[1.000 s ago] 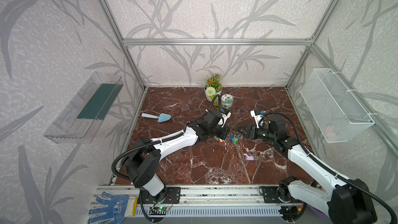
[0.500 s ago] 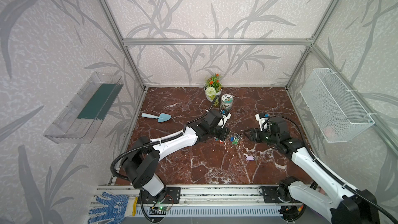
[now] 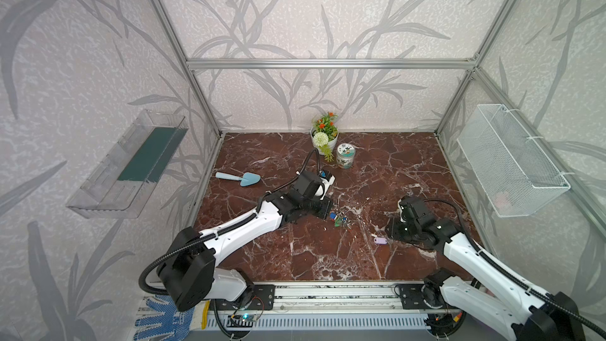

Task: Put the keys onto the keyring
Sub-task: 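Lower the plate with the left gripper while the right gripper reaches the lavender-tagged key, then close the right gripper on the lavender key tag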

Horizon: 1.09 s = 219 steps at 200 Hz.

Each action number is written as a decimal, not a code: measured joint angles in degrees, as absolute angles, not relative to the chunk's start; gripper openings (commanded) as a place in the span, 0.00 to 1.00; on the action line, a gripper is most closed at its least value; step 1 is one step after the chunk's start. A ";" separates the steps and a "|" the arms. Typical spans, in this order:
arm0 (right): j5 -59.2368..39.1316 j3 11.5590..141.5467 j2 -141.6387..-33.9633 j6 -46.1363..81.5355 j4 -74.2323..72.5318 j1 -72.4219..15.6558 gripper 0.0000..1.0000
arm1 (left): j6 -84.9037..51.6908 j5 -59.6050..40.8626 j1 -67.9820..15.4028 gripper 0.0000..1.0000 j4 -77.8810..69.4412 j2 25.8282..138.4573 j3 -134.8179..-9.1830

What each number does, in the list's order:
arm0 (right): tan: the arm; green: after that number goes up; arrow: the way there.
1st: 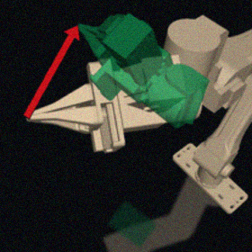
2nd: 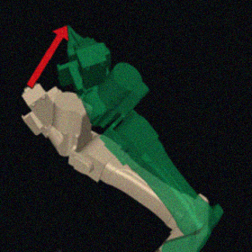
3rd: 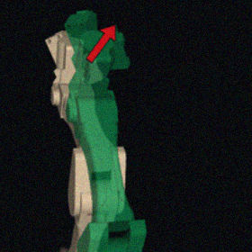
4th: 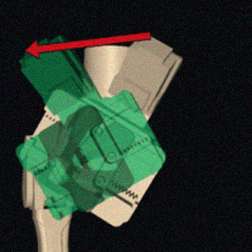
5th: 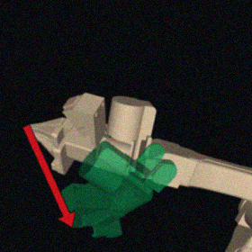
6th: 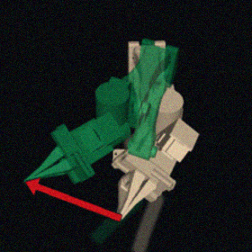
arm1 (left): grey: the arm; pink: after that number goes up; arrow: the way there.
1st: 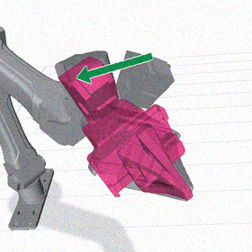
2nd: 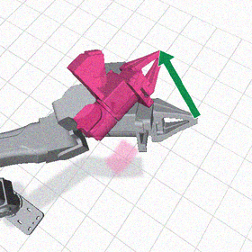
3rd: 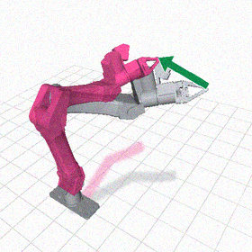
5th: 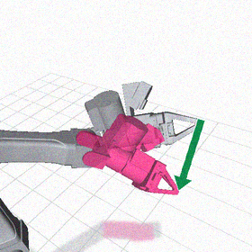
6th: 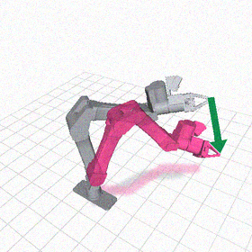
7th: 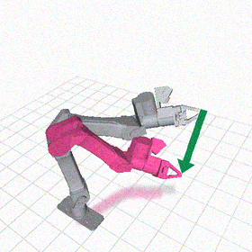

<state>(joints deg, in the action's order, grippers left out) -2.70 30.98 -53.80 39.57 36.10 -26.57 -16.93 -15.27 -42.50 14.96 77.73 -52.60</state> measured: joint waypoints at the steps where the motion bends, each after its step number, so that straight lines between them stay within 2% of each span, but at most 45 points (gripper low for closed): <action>1: -2.63 30.98 -53.93 39.75 36.16 -26.65 0.43 | -16.93 -15.27 -42.50 0.00 14.98 77.69 -52.58; 109: -2.48 26.11 -56.29 53.19 33.54 -30.46 0.40 | -15.42 -15.35 -42.46 0.00 14.52 75.26 -50.24; 219: -2.39 24.34 -59.24 55.99 27.97 -30.50 0.34 | -15.07 -15.55 -42.46 0.00 14.52 74.37 -50.09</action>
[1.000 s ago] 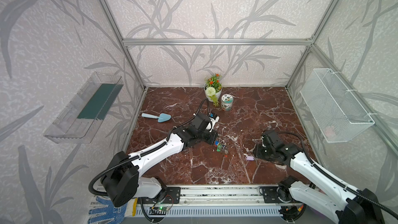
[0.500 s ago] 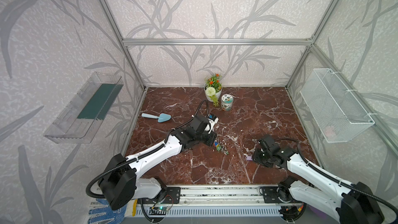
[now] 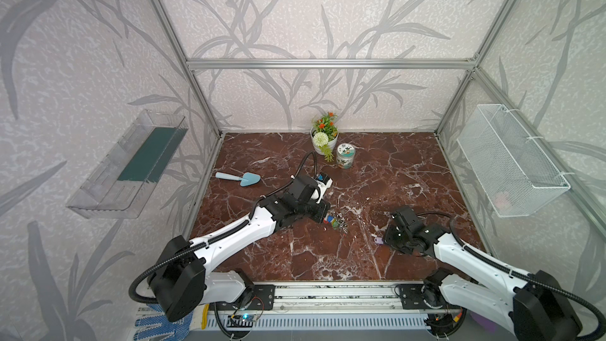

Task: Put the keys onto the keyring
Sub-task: 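Close the right gripper on the lavender key tag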

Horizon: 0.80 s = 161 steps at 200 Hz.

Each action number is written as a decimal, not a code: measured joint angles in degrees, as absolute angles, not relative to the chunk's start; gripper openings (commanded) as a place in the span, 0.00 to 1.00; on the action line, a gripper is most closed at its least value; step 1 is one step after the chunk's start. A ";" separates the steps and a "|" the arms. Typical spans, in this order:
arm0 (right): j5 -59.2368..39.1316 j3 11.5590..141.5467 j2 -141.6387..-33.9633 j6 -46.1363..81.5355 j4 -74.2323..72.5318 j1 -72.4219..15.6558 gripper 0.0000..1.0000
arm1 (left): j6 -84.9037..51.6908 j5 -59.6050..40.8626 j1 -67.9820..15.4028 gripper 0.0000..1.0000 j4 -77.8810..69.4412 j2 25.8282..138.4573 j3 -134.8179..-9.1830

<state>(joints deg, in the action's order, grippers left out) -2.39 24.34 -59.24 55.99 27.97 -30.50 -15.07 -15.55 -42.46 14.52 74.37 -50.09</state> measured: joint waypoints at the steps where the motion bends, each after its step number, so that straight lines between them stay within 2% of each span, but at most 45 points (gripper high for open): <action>1: -2.39 24.34 -59.29 55.99 27.94 -30.50 0.34 | -15.07 -15.55 -42.46 0.00 14.52 74.37 -50.09; 161: -0.86 24.34 -58.43 57.56 27.18 -30.50 0.29 | -15.03 -15.64 -42.46 0.00 14.48 73.93 -49.78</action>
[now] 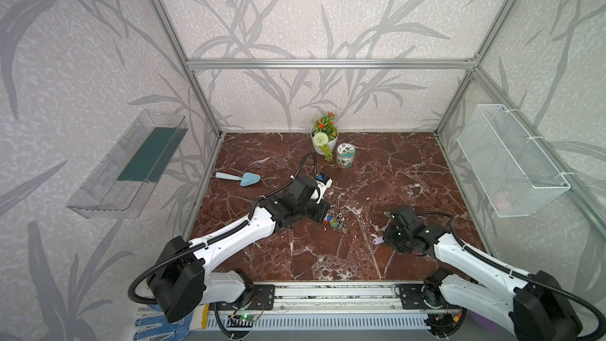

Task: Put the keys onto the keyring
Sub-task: 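Close the right gripper on the lavender key tag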

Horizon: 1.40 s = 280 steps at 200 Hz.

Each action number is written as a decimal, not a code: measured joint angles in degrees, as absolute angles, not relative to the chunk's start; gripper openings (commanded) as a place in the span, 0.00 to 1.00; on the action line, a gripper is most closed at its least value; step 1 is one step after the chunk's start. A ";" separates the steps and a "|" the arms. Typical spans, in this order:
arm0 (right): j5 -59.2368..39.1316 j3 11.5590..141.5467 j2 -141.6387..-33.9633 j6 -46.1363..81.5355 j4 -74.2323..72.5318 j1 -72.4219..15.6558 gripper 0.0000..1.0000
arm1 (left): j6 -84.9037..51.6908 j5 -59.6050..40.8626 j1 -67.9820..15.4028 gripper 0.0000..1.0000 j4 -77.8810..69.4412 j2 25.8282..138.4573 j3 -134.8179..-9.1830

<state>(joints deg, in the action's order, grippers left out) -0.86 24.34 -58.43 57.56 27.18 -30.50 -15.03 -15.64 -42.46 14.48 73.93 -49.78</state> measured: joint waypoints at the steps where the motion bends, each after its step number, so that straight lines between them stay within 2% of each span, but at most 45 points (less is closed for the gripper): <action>1: -0.86 24.34 -58.46 57.56 27.18 -30.50 0.29 | -15.05 -15.66 -42.46 0.00 14.46 73.91 -49.78; 225: 0.21 24.69 -61.82 57.69 24.64 -30.50 0.29 | -14.98 -16.16 -42.46 0.00 14.37 73.56 -49.36; 226: 0.21 24.69 -61.82 57.69 24.64 -30.50 0.19 | -15.00 -16.16 -42.46 0.00 14.37 73.56 -49.39; 228: 0.25 24.69 -61.82 57.69 24.69 -30.50 0.11 | -14.98 -16.16 -42.46 0.00 14.37 73.56 -49.36; 280: 1.08 24.69 -61.84 57.41 25.19 -30.50 0.07 | -15.00 -16.34 -42.46 0.00 14.35 73.54 -49.36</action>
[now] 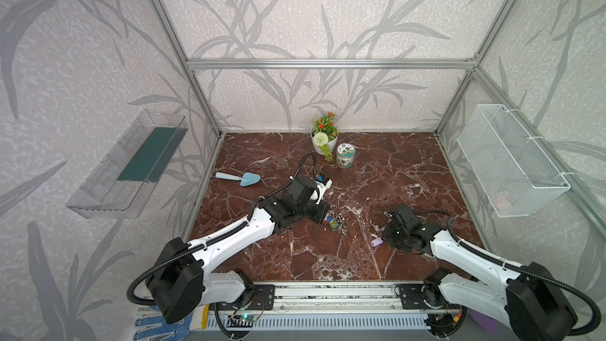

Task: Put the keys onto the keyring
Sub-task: 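Close the right gripper on the lavender key tag, then lift the lavender-tagged key off the table with the right gripper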

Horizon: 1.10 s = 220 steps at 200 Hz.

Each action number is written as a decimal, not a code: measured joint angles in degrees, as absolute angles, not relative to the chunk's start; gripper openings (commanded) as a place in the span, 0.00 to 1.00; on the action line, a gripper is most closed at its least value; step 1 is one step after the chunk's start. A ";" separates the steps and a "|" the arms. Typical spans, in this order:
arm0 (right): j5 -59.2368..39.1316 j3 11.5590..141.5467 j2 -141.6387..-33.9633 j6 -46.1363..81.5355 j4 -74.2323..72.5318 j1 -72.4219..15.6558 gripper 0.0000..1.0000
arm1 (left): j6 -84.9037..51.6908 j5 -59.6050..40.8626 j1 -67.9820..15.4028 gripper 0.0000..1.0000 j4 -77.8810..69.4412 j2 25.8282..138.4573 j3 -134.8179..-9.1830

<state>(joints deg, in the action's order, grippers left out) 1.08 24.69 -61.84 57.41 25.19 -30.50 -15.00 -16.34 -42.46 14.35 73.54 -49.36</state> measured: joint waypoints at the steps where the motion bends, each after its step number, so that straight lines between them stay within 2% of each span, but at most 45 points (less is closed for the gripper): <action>1: 1.08 24.69 -61.84 57.41 25.19 -30.50 0.06 | -15.00 -16.36 -42.46 0.00 14.35 73.54 -49.36; 72: 1.17 25.36 -62.11 55.86 25.76 -30.50 0.04 | -14.98 -16.47 -42.46 0.00 14.31 73.47 -49.34; 155: 2.11 28.27 -61.41 52.23 26.46 -30.50 0.33 | -14.98 -16.60 -42.46 0.00 14.28 73.45 -49.34; 194: 1.87 28.56 -60.45 54.35 28.86 -30.50 0.40 | -14.98 -16.62 -42.46 0.00 14.28 73.32 -49.34; 220: 1.45 30.15 -60.47 57.54 30.83 -30.61 0.40 | -14.98 -16.62 -42.46 0.00 14.28 73.23 -49.34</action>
<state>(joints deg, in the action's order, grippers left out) 1.45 30.15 -60.47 57.54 30.83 -30.61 -14.98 -16.62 -42.46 14.28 73.23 -49.34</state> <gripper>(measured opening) 0.398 0.048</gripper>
